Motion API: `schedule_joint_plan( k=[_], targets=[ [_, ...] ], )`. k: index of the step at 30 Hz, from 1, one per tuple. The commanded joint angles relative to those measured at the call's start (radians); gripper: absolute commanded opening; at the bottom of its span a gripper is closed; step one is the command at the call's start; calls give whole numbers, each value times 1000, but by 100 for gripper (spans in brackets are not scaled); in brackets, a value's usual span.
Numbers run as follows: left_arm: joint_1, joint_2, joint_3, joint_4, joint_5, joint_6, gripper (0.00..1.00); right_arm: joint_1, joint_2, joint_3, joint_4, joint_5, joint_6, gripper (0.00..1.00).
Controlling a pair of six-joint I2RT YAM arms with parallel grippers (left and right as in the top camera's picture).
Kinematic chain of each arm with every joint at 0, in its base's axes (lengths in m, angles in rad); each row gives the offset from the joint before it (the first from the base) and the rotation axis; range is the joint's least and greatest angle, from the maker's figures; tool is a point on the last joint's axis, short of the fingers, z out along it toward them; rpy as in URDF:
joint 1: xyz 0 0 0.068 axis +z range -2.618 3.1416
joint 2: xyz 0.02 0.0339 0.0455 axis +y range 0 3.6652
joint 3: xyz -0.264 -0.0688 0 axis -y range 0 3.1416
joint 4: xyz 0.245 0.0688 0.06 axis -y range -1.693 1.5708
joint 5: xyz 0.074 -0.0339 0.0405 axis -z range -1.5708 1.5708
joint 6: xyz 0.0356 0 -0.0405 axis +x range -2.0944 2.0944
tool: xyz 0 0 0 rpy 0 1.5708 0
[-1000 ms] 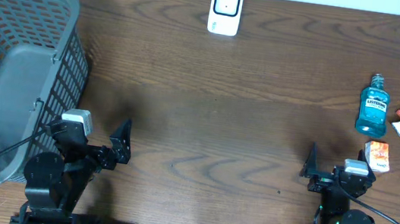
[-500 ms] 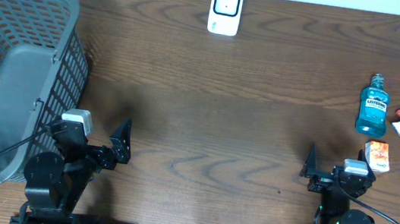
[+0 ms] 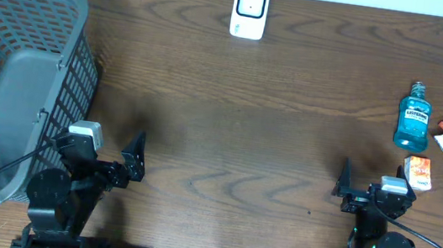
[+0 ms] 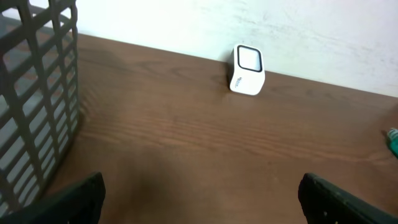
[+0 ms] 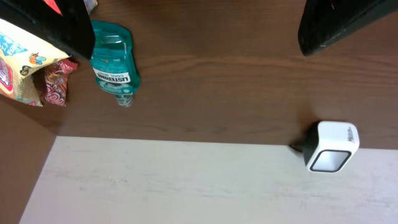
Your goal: Scan the item barcode
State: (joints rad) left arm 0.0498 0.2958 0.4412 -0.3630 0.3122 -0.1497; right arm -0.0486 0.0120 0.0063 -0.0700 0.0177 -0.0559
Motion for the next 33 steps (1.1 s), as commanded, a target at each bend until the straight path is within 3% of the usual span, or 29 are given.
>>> schedule_joint_plan(
  k=[1,3,8,11,18,24,33],
  targets=[
    [-10,-11,-64,34,2,28,99,-3,-2,-1,-5,-10,-9,99],
    [-18,-11,-140,131,2,29,99,-3,-2,-1,-5,-9,-9,99],
    [-60,-11,-344,555,20,31,99,-3,-2,-1,-5,-9,-9,99],
    [-100,-11,-398,696,20,127,99,-3,-3,-1,-5,-9,-9,99],
    [-122,-10,-398,677,-10,198,99,-3,-2,-1,-5,-10,-9,99],
    [-145,-6,-434,597,-172,198,99,-3,-2,-1,-5,-9,-9,99],
    [-145,-7,-438,369,-214,198,99,-3,-2,-1,-5,-10,-9,99]
  ],
)
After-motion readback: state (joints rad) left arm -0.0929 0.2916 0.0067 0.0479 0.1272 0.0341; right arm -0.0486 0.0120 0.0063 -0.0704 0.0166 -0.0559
